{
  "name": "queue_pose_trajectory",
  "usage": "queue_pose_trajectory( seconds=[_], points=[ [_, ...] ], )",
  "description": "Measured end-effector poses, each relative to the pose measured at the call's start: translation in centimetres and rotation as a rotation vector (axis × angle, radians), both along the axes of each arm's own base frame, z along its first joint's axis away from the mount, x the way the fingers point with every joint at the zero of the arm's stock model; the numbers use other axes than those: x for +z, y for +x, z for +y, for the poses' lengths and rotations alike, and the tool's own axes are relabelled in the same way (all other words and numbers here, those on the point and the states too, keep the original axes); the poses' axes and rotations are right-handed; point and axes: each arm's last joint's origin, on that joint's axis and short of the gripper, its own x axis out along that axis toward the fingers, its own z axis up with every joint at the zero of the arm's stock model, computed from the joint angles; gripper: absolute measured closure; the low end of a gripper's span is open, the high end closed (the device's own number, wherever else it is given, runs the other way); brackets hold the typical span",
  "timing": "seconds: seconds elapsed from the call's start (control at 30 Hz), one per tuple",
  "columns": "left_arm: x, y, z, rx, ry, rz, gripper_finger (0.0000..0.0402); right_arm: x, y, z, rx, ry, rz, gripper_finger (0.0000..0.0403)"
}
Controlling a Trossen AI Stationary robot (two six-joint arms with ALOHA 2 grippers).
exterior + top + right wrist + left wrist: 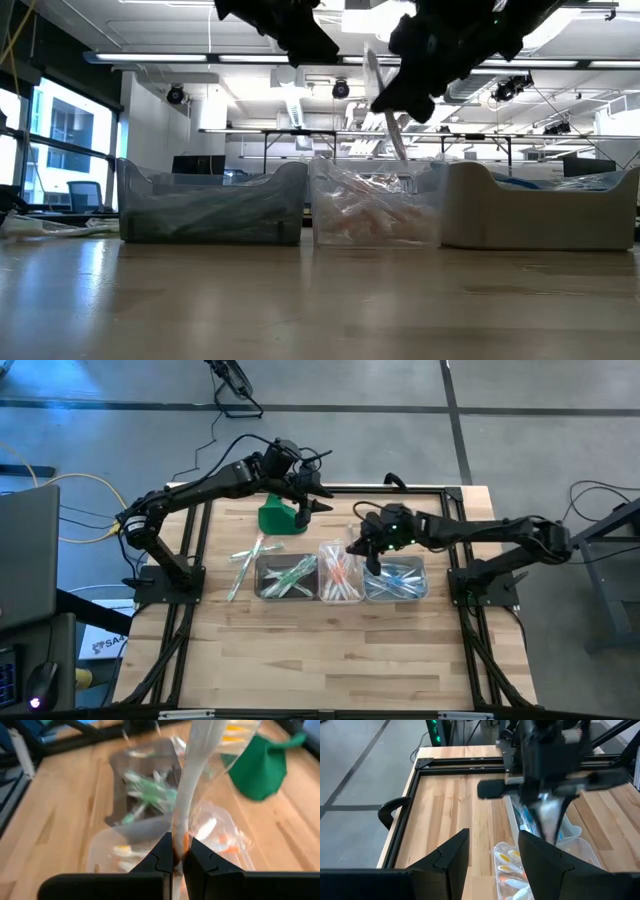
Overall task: Pick & Place Toothbrushes
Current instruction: Put the orange toothbrush into the transparent bin
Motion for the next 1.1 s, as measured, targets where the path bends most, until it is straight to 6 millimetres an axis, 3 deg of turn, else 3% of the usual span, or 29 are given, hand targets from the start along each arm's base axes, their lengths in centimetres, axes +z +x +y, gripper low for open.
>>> queue_pose_trajectory(
  seconds=[0.3, 0.63, 1.1],
  points=[
    [-0.1, 0.0, 0.0, 0.003, -0.009, 0.005, 0.0235, -3.6, 1.8, -0.6, -0.035, 0.051, 0.113, 0.0390],
    [-0.1, 0.0, 0.0, 0.008, -0.020, 0.005, 0.0235, -5.2, 2.5, -0.7, -0.027, 0.097, 0.159, 0.0386],
    [-0.3, -0.2, -0.1, 0.010, -0.038, 0.035, 0.0235, -5.0, 2.0, -0.8, -0.032, 0.100, 0.183, 0.0262]
  ],
)
